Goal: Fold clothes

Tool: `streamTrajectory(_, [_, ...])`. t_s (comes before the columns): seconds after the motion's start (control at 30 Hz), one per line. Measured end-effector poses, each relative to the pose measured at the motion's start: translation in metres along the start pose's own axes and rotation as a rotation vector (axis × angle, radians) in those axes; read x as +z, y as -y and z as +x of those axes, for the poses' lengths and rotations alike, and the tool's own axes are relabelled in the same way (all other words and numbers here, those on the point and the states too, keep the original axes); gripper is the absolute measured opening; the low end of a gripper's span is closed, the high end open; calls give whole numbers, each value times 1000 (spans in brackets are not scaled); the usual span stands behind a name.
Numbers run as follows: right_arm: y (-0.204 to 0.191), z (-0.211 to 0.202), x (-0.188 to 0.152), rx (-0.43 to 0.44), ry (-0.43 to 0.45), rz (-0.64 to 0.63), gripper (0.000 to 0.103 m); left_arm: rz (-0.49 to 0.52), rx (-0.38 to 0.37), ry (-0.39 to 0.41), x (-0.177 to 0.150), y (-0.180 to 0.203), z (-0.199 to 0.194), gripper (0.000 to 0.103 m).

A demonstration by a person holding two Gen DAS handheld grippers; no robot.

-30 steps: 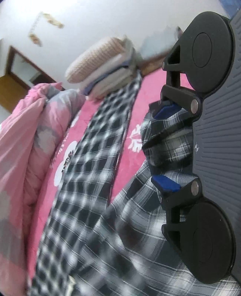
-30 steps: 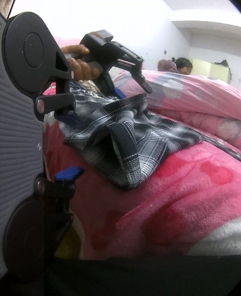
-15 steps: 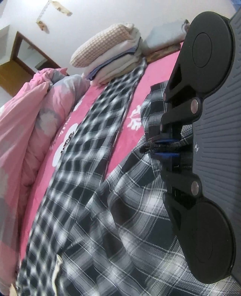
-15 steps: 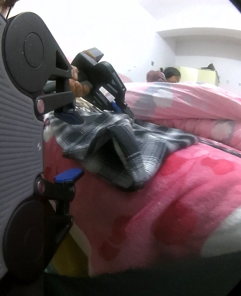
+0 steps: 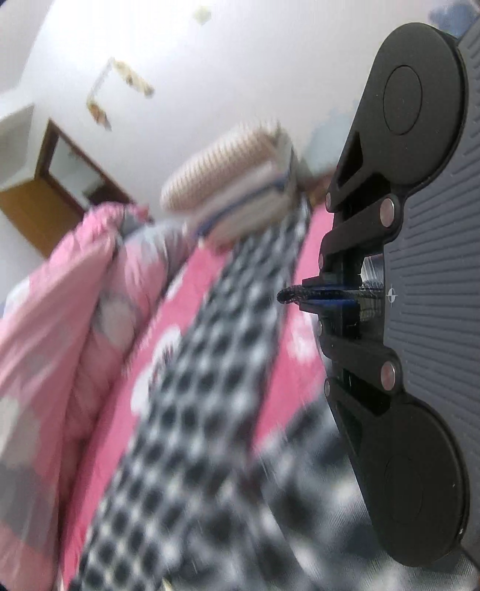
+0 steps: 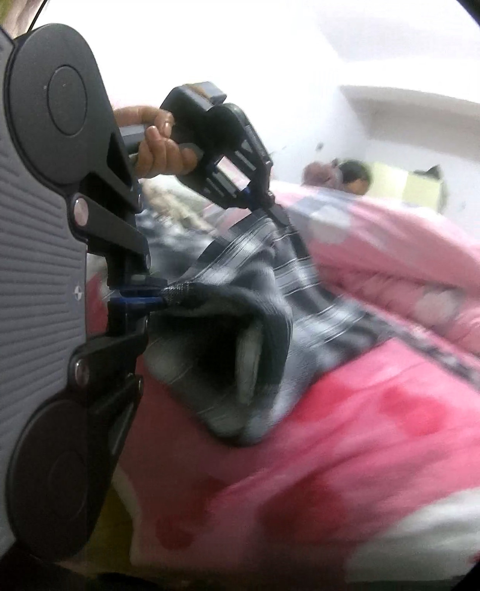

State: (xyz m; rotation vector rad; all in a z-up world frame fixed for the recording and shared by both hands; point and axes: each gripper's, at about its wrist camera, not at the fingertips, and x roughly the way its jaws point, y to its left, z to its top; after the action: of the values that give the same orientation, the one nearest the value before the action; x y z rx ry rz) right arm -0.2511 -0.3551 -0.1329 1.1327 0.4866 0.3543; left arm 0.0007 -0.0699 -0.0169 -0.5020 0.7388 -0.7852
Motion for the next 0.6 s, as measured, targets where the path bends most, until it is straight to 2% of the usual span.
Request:
streamTrajectory(0.17, [-12, -39, 28, 84, 162, -12, 3, 82, -119, -34, 31, 60, 40, 2])
streamTrajectory(0.3, [-21, -69, 57, 114, 308, -38, 3, 168, -166, -60, 47, 117, 86, 2])
streamTrajectory(0.47, [-16, -113, 78, 134, 468, -11, 3, 267, -233, -130, 37, 185, 141, 2])
streamTrajectory(0.6, [1, -136, 79, 136, 542, 64, 3, 341, -237, -223, 8, 215, 187, 2])
